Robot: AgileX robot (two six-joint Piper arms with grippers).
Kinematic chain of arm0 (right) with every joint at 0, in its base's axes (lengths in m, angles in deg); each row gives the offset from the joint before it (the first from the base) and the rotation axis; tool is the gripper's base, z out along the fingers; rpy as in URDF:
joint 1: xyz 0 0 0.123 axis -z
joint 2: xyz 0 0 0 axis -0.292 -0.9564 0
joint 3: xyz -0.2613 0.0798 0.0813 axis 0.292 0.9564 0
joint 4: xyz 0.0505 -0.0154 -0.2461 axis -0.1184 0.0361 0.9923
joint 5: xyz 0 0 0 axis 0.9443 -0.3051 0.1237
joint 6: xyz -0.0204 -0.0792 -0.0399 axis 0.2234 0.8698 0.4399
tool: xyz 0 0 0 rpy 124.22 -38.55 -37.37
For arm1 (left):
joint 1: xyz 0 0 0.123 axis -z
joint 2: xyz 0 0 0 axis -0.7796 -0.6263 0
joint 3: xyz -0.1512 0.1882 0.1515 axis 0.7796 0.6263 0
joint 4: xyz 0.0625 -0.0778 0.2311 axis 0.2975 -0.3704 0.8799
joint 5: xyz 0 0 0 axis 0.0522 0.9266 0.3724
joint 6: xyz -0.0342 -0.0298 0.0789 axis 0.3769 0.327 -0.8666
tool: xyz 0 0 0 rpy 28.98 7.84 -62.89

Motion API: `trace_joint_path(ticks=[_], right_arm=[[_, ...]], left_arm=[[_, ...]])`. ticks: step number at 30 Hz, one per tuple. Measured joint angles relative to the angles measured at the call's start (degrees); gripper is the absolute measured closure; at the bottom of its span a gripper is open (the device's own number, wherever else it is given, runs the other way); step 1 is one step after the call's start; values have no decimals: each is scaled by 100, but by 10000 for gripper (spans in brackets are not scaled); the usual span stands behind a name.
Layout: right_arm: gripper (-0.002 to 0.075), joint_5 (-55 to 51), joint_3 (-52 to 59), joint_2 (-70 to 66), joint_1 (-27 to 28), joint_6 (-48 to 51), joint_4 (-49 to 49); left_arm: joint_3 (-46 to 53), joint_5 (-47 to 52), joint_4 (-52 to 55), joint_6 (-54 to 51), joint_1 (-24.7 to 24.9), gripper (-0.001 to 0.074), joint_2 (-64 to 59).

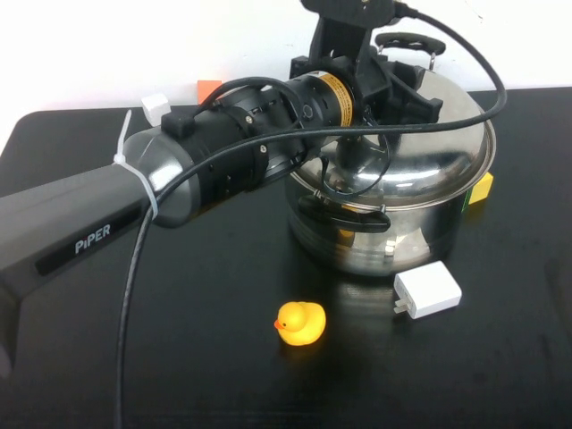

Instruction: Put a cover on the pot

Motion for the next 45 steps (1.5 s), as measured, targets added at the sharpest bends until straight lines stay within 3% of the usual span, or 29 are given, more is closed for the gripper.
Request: trace_joint_path(ticks=[12,14,17,22,28,36,39,45], right_arm=[[728,0,0,0,0,0,0],[728,0,0,0,0,0,0],[728,0,0,0,0,0,0],[728,0,0,0,0,0,0],[728,0,0,0,0,0,0],[728,0,0,0,0,58,0],[728,0,0,0,0,58,0],[728,0,0,0,0,58,0]], left_arm=[[-9,26,28,34,14,421,0],[-9,35,28,78,14,371,0],[-9,101,155,86,14,239,49],[-9,362,643,86,14,210,471],[-9,1352,1350,99,14,332,1379],[-9,2789,1413,98,14,676,2869],[-9,3292,1386,4,14,718,3504],[152,4297,801,-618,14,734,4588]])
